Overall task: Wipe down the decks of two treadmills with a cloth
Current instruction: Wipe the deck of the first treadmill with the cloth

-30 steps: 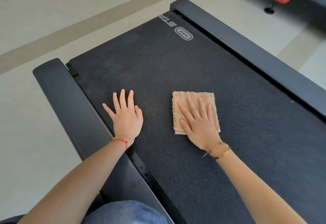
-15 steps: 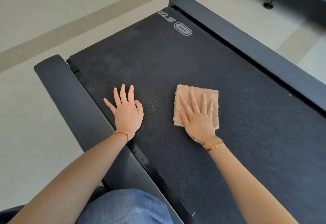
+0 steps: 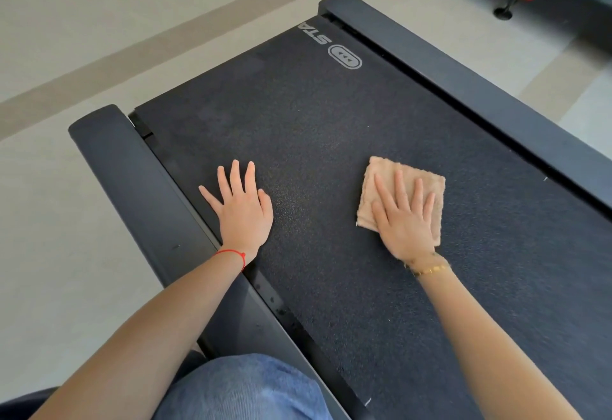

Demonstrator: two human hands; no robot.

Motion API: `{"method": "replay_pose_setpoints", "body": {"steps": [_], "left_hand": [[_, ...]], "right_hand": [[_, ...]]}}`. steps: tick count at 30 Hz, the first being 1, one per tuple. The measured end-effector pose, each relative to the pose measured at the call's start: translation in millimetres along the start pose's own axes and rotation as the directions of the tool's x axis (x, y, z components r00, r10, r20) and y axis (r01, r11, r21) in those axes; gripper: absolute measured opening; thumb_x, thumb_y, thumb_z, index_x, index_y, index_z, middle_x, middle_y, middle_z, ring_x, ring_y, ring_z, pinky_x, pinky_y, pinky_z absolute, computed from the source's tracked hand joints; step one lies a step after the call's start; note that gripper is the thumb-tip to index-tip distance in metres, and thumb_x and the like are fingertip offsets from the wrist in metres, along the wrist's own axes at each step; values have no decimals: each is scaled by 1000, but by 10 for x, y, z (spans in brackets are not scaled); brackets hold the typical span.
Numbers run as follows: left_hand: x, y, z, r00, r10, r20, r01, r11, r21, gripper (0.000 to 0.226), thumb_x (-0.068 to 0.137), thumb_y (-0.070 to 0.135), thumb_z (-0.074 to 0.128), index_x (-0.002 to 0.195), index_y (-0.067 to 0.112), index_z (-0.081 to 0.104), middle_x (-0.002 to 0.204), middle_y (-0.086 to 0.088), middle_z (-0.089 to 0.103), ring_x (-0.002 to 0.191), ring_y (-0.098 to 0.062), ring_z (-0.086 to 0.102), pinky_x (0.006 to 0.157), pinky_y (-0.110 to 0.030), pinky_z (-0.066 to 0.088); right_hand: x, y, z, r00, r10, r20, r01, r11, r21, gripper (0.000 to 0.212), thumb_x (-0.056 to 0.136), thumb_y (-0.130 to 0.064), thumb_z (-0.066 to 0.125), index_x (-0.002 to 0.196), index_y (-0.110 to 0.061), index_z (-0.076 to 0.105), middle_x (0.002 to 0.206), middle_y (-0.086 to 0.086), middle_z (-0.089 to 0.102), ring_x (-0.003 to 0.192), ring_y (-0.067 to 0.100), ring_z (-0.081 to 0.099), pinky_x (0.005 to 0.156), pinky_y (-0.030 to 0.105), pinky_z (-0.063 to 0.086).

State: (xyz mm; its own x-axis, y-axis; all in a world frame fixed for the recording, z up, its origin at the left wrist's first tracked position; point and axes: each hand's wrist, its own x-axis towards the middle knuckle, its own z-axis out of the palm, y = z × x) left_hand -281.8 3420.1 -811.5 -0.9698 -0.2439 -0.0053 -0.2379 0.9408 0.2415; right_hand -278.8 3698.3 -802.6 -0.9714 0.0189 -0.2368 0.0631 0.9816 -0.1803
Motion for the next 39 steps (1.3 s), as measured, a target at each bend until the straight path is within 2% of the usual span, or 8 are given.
{"method": "replay_pose_setpoints", "body": {"steps": [4,10,13,22,27,31,35,39], "left_hand": [[1,-12,3,1000,1,1,-1,1000,12,57,101,28,33,157,19,23,164,-9,17,152,-34,6,115,-70,4],[-3,-6,12,1000,2,-10,-2,1000,-6,56,101,27,35,156,19,25,164,-9,19,152,-34,7,115,-70,4],[3,-15,18,1000,0,-11,0,1000,-7,56,101,27,35,156,19,26,164,-9,20,152,-34,7,115,-70,4],[-4,-22,49,1000,4,-18,-4,1000,3,57,100,27,35,156,19,26,163,-10,21,152,-34,9,115,-70,6],[21,-22,69,1000,-6,-26,6,1000,0,57,99,27,35,155,19,29,162,-10,24,151,-35,11,115,-71,7],[20,-14,62,999,-7,-31,7,1000,-8,56,99,26,36,154,19,30,162,-10,24,151,-35,11,115,-71,7],[10,-21,52,1000,3,-25,-3,1000,0,56,100,27,35,155,19,27,163,-10,22,152,-34,9,115,-71,6],[7,-14,40,1000,4,-22,-4,1000,12,57,100,26,35,155,18,27,163,-9,21,152,-34,9,115,-71,7]], "right_hand": [[286,-374,10,998,70,-4,-70,997,12,55,104,-46,13,155,-43,-10,166,0,-14,149,42,-15,117,61,-13],[-204,-461,119,959,-284,24,285,956,-77,55,104,-52,9,155,-44,-9,165,-6,-15,150,38,-17,120,57,-10],[-505,-257,175,942,-332,34,334,938,-91,55,101,-57,4,154,-46,-5,165,-10,-12,151,32,-18,121,53,-11],[103,211,-70,1000,29,-11,-29,999,13,54,101,-55,10,153,-50,-6,165,-7,-14,150,34,-16,119,53,-15],[794,-115,-220,986,169,3,-169,985,46,56,103,-50,12,156,-43,-5,166,2,-14,149,41,-18,117,61,-15],[831,-580,-147,999,-32,22,32,999,18,56,104,-51,12,157,-41,-3,165,0,-17,149,40,-18,117,59,-17],[467,-798,53,956,-293,13,293,953,-74,56,104,-52,13,157,-41,-2,166,-2,-12,150,38,-15,119,57,-11],[314,-499,87,955,-296,-34,293,954,-69,54,104,-53,17,155,-45,2,166,-7,-4,152,32,-10,122,51,-9]]}}
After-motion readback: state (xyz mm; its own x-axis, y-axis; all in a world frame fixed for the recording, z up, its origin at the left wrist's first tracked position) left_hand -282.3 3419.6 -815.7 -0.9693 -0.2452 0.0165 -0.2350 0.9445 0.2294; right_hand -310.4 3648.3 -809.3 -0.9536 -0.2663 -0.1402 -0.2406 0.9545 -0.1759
